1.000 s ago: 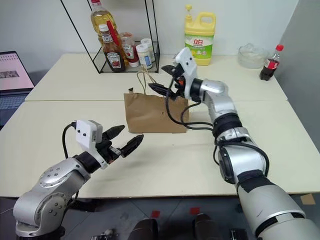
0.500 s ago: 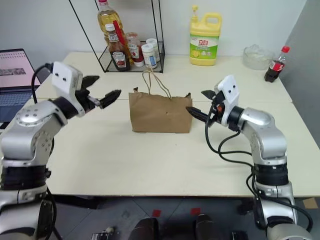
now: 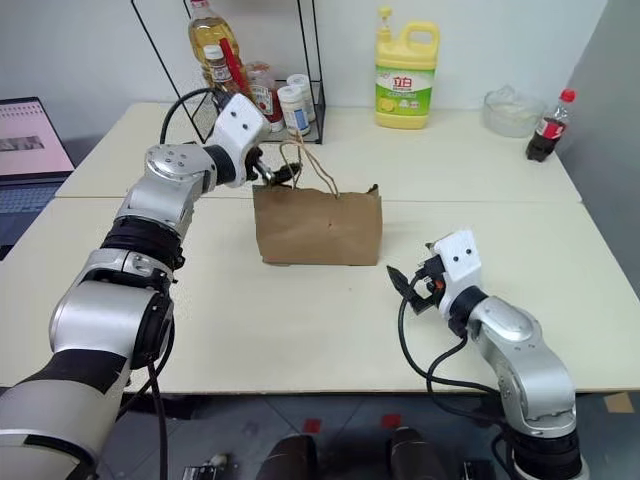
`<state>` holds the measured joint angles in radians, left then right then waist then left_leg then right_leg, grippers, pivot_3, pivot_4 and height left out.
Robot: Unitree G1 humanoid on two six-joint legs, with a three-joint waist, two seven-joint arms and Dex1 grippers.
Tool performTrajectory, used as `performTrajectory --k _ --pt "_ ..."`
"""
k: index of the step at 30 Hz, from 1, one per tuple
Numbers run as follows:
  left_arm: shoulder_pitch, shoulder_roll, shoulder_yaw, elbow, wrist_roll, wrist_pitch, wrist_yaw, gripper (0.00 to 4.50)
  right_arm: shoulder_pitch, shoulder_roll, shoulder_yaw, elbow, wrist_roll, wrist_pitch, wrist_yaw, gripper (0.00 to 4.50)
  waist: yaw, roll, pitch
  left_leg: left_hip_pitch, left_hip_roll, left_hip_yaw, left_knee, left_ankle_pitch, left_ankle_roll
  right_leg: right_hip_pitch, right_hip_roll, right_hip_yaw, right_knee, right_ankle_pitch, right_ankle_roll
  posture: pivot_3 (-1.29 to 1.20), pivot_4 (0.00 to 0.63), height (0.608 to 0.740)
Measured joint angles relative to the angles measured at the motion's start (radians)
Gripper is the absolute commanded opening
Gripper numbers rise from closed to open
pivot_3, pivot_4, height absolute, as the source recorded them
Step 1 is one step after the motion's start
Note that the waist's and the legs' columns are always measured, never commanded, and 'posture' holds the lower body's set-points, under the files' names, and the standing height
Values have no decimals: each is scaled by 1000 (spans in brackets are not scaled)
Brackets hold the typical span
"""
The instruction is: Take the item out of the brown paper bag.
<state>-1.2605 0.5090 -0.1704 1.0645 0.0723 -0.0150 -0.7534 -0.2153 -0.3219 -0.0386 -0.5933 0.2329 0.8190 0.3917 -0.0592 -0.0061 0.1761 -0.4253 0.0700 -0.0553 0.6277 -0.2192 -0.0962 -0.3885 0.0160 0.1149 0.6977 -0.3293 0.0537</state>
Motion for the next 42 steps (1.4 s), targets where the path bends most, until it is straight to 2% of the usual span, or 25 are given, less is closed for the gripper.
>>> performTrajectory --k 4,11,16,23,28,34,39,42 --pt "21 34 -1 -50 8 45 -154 4500 -1 -3 0 4 6 -3 -10 4464 0 -1 0 0 0 0 0 0 0 0 0 0 0 0 0 0 150 740" --pt "233 116 4 -461 -34 235 -332 4500 -42 -16 -6 86 23 -41 -4 4464 1 0 0 0 0 0 1 0 0 1 0 0 0 0 0 0 150 740" --pt "415 180 11 -809 -82 436 -372 4500 -73 -37 -9 171 25 -90 19 4464 2 0 0 1 1 0 1 0 0 2 -1 0 1 0 0 0 150 740" --pt "627 245 45 -1173 -147 663 -336 4500 -92 -69 -14 266 26 -153 51 4464 2 -1 0 1 1 -1 2 0 1 2 0 0 1 0 0 0 150 740" --pt "742 256 76 -1339 -187 777 -284 4500 -91 -75 -18 286 26 -169 62 4464 2 -1 0 2 1 0 2 0 1 3 0 0 2 0 0 0 150 740" --pt "865 327 55 -1486 -227 860 -273 4500 -77 -78 -18 286 26 -178 66 4464 3 -1 0 2 1 0 2 0 1 3 0 0 1 0 0 0 150 740" --pt "850 389 35 -1499 -231 856 -288 4500 -71 -93 -18 287 26 -185 74 4464 3 -1 1 3 1 0 2 0 1 3 0 0 1 0 0 0 150 740" --pt "811 448 35 -1497 -249 731 -367 4500 -68 -100 -19 288 26 -193 85 4464 4 -2 1 3 1 0 1 0 1 3 0 0 1 0 0 0 150 740"
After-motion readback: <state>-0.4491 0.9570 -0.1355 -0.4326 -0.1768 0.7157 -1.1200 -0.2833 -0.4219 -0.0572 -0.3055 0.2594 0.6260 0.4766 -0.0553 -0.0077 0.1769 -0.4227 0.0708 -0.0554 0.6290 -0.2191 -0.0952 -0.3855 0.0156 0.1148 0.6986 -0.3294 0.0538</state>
